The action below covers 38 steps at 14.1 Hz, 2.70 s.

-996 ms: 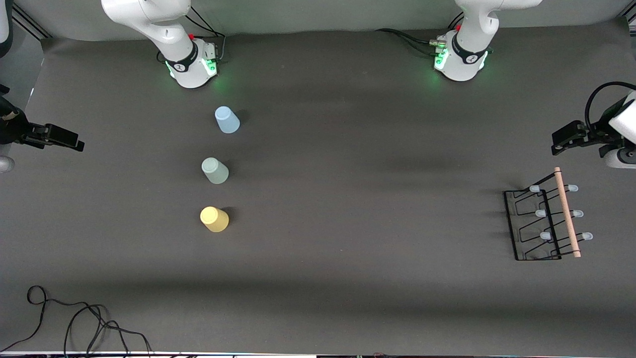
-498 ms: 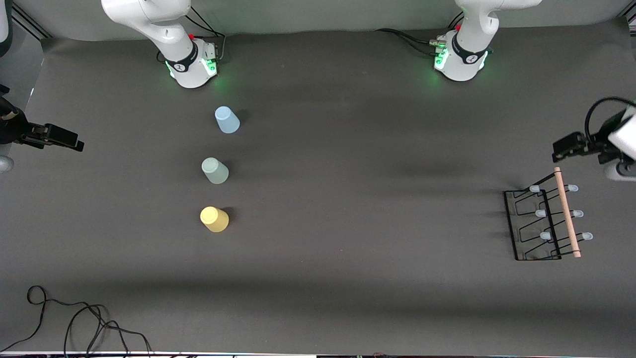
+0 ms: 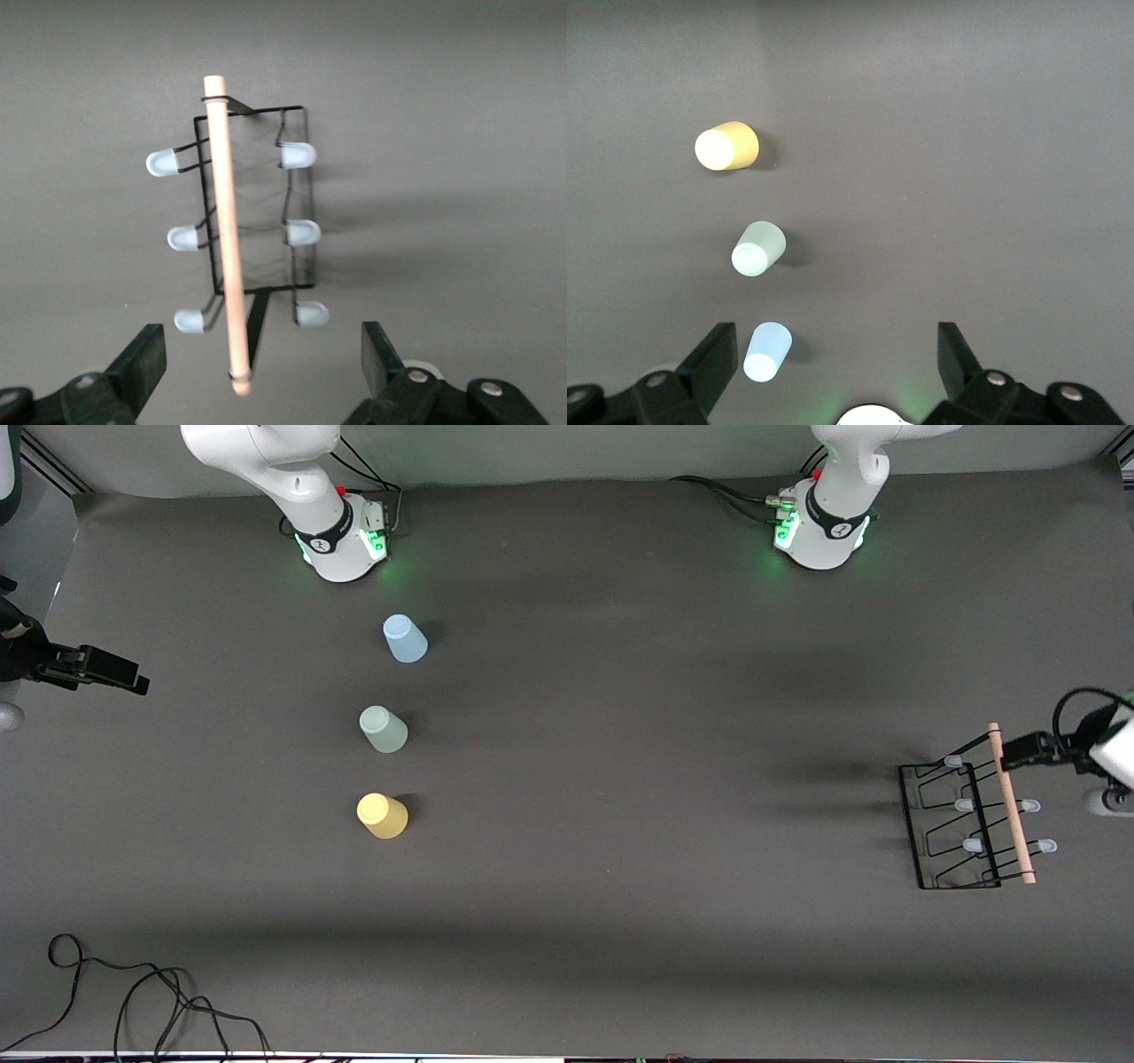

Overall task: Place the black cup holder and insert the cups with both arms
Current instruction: 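Reach the left gripper down to the wooden handle of the black rack, then close the left gripper on the rack's wooden handle, then lift and carry the rack with the left gripper toward the cups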

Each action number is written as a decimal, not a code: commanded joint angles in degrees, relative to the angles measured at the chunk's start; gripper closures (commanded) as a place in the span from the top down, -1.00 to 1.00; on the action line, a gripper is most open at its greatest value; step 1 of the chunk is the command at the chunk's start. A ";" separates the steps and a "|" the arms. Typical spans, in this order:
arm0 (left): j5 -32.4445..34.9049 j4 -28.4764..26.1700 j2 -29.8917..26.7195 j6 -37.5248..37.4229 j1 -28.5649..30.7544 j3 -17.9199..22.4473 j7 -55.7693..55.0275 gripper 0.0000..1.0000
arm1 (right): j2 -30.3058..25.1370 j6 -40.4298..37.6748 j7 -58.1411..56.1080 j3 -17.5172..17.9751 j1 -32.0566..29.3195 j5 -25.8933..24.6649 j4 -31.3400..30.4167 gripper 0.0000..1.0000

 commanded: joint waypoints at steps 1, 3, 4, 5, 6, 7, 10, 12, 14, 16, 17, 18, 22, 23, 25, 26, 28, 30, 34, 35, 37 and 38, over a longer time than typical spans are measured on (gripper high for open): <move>0.66 -0.98 3.61 3.78 0.61 -0.15 1.67 0.88 | -0.39 0.12 -0.51 0.05 -0.02 -0.45 0.22 0.99; 0.66 -3.79 4.41 8.52 1.14 -0.15 1.67 0.81 | -0.39 0.12 -0.51 0.05 -0.02 -0.53 0.13 0.99; 0.66 -4.85 5.02 10.28 1.23 -0.15 1.67 0.75 | -0.39 0.12 -0.51 0.05 -0.02 -0.53 0.13 0.99; 0.66 -4.94 5.90 10.74 1.40 -0.15 1.67 0.72 | -0.39 0.12 -0.43 0.05 -0.02 -0.53 0.13 0.99; 0.66 -4.94 6.78 10.83 1.41 -0.15 1.67 0.64 | -0.39 0.12 -0.51 0.05 -0.02 -0.45 0.13 0.99; 0.66 -5.29 7.48 10.65 1.49 -0.15 1.67 0.45 | -0.48 0.12 -0.51 0.05 -0.02 -0.45 0.13 0.99; 0.66 -5.30 7.49 9.78 2.64 -0.23 1.67 -0.28 | -0.39 0.12 -0.42 0.05 -0.10 -0.45 0.13 0.99; 0.66 -5.21 7.05 9.33 2.64 -0.23 1.59 -1.00 | -0.48 0.12 -0.42 -0.39 -0.46 -0.45 0.13 0.99; 0.66 -5.03 6.61 9.33 2.55 -0.23 1.41 -1.00 | -0.48 0.03 -0.42 -0.74 -0.37 -0.45 0.22 0.99; 0.66 -3.99 6.00 8.98 2.11 -0.41 0.71 -1.00 | -0.48 0.03 -0.16 -0.75 -0.19 -0.45 0.22 0.99; 0.49 -2.85 5.56 7.33 1.93 -0.58 0.53 -1.00 | -0.48 0.03 -0.07 -0.75 -0.19 -0.45 0.22 0.99; 0.31 -2.05 4.86 4.61 1.41 -0.76 0.27 -1.00 | -0.39 0.12 -0.07 -0.75 -0.19 -0.45 0.22 0.99; -1.09 -1.87 1.52 2.31 -2.80 -1.20 -5.06 -1.00 | -0.39 0.12 -0.07 -0.66 -0.02 -0.45 0.31 0.99; -1.27 -2.04 1.51 2.30 -5.16 -1.55 -8.75 -1.00 | -0.39 0.12 0.01 -0.66 0.07 -0.45 0.22 0.99; -1.53 -1.96 1.42 2.22 -10.44 -1.64 -12.82 -1.00 | -0.39 0.12 0.19 -0.74 0.07 -0.45 0.22 0.99; -2.14 -1.52 0.90 1.08 -12.46 -1.99 -14.13 -1.00 | -0.39 0.12 0.10 -0.66 -0.02 -0.45 0.22 0.99; -4.60 1.02 0.89 -0.24 -16.07 -3.48 -19.21 -1.00 | -0.39 0.12 0.19 -0.75 -0.02 -0.45 0.22 0.99; -4.78 3.30 1.33 -0.25 -20.02 -4.97 -24.67 -1.00 | -0.39 0.12 0.10 -0.66 -0.02 -0.45 0.22 0.99; -4.96 5.24 2.82 1.33 -28.63 -5.59 -35.91 -1.00 | -0.39 0.21 0.19 -0.66 0.07 -0.45 0.31 0.99; -5.05 6.56 3.53 1.34 -30.57 -5.59 -38.38 -1.00 | -0.39 0.21 0.19 -0.66 0.07 -0.45 0.31 0.99; -4.70 8.50 4.67 0.90 -33.82 -5.59 -43.39 -1.00 | -0.39 0.21 0.19 -0.66 0.07 -0.45 0.31 0.99; -4.35 8.42 4.76 0.98 -35.84 -5.59 -45.33 -1.00 | -0.39 0.21 0.02 -0.66 0.07 -0.45 0.31 0.99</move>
